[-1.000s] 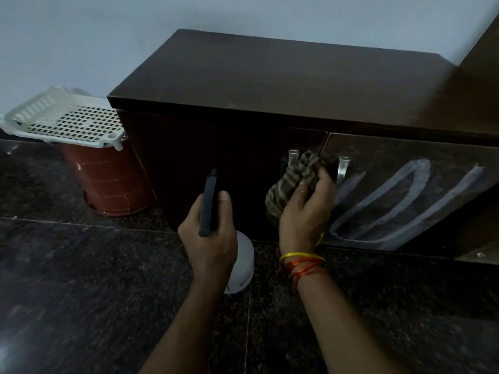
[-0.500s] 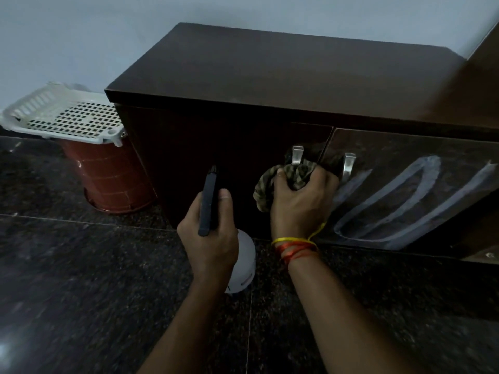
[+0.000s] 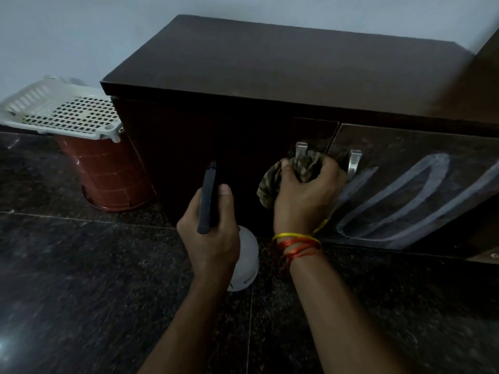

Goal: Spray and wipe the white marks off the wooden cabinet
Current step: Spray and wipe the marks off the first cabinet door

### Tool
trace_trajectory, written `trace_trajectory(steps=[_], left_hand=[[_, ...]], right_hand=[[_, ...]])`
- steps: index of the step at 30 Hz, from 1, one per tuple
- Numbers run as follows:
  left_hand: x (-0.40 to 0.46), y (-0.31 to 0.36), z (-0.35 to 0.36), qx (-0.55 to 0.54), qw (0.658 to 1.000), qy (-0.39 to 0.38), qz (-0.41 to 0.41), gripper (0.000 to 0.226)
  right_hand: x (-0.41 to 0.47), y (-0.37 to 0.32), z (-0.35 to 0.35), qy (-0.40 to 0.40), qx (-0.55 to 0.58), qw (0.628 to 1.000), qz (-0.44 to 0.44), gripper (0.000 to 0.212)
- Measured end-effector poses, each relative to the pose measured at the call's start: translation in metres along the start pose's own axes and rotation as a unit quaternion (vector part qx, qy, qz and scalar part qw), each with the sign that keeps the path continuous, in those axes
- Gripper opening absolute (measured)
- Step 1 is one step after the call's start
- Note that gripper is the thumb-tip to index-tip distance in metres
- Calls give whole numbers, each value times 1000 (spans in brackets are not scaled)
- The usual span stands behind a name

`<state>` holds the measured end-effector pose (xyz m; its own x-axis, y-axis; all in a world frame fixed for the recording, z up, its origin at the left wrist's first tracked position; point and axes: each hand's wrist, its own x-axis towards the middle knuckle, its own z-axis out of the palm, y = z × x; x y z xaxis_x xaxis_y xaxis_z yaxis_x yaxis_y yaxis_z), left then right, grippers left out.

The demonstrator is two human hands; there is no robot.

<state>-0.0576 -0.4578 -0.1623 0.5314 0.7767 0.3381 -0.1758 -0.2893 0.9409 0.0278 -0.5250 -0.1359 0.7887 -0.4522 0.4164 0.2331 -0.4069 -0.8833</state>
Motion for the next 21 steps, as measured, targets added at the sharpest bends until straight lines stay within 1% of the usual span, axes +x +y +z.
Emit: trace_trajectory(steps=[2, 4, 7, 9, 13, 16, 19, 21], left_hand=[[2, 2, -1, -1, 1000, 2, 5, 47], [3, 2, -1, 1, 1000, 8, 2, 48], [3, 3, -1, -7, 1000, 9, -3, 48], [2, 5, -1, -12, 1000, 11, -8, 47], [3, 10, -2, -10, 1000, 12, 0, 46], [2, 11, -5, -11, 1000, 14, -1, 44], [4, 15, -6, -22, 1000, 15, 0, 44], [5, 18, -5, -24, 1000, 13, 2, 41]], right_hand=[[7, -9, 0, 10, 24, 999, -21, 35], [11, -13, 0, 15, 7, 997, -70, 31], [6, -4, -2, -17, -31, 990, -139, 24], [0, 5, -3, -41, -57, 985, -160, 32], [-1, 11, -1, -61, -52, 987, -138, 48], [-6, 13, -1, -79, -61, 987, -128, 53], [0, 0, 3, -31, -33, 997, -60, 48], [8, -8, 5, -1, -17, 999, -45, 47]])
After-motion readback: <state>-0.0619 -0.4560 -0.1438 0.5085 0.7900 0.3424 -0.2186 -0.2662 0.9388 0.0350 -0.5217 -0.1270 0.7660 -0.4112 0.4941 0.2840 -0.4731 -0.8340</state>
